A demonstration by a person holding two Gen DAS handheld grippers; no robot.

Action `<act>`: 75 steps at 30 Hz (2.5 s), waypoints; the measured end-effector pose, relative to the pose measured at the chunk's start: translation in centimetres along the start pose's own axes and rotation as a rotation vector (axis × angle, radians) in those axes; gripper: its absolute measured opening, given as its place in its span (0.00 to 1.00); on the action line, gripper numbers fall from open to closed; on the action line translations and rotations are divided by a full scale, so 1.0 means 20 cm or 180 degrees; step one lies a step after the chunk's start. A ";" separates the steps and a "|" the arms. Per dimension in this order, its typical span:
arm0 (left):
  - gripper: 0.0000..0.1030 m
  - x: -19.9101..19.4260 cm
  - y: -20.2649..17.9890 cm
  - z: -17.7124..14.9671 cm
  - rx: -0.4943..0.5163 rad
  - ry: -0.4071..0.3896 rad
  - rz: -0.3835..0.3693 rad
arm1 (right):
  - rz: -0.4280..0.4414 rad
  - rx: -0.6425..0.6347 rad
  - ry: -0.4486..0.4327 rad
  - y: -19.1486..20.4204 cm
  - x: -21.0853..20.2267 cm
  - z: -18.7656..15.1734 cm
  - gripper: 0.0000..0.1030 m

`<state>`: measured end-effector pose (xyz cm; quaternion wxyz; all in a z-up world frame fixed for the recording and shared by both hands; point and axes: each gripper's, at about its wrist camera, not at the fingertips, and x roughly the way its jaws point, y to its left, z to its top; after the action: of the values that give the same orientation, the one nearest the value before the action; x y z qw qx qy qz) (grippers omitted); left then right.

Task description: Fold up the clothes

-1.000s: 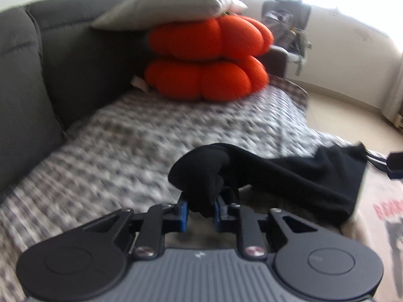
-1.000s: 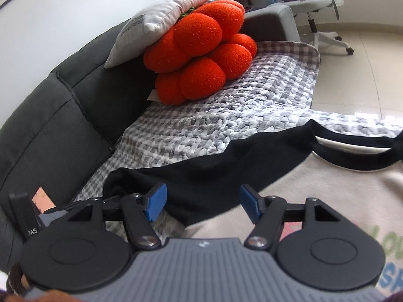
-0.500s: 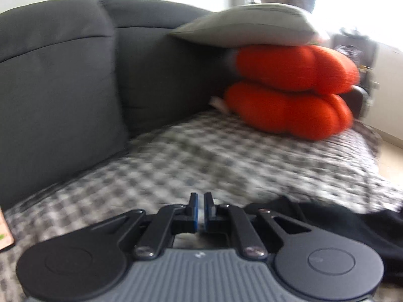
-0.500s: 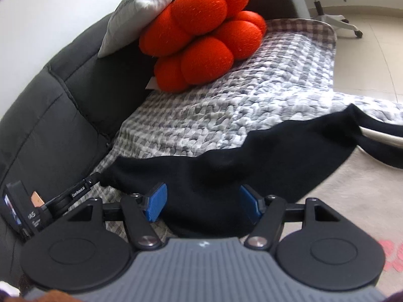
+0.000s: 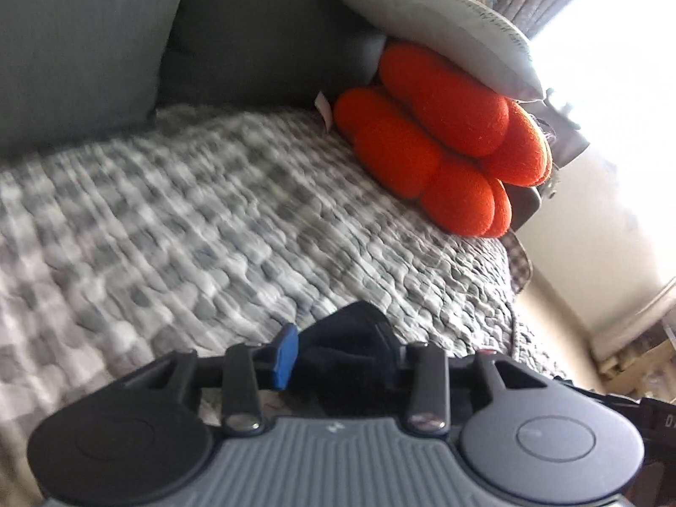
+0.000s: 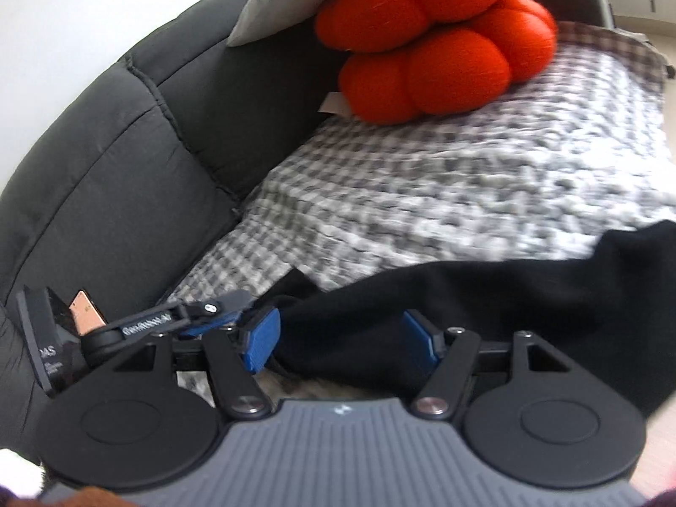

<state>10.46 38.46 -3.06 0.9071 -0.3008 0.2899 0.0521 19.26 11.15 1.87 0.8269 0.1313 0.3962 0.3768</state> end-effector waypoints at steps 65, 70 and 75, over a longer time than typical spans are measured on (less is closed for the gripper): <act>0.45 -0.01 -0.03 0.00 0.0358 0.0378 -0.0675 | 0.1138 0.0160 0.0247 0.02 0.07 -0.13 0.61; 0.45 -0.02 -0.08 -0.02 0.0573 0.0288 -0.0639 | 0.0866 0.0280 -0.0041 -0.06 0.03 -0.13 0.48; 0.46 0.04 -0.19 -0.10 0.1020 0.0404 -0.0332 | 0.0316 -0.0153 -0.0493 0.00 0.07 -0.06 0.46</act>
<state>11.15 34.09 -2.91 0.9248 -0.1696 0.3352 -0.0609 18.90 12.07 0.20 0.8383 0.1596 0.3149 0.4154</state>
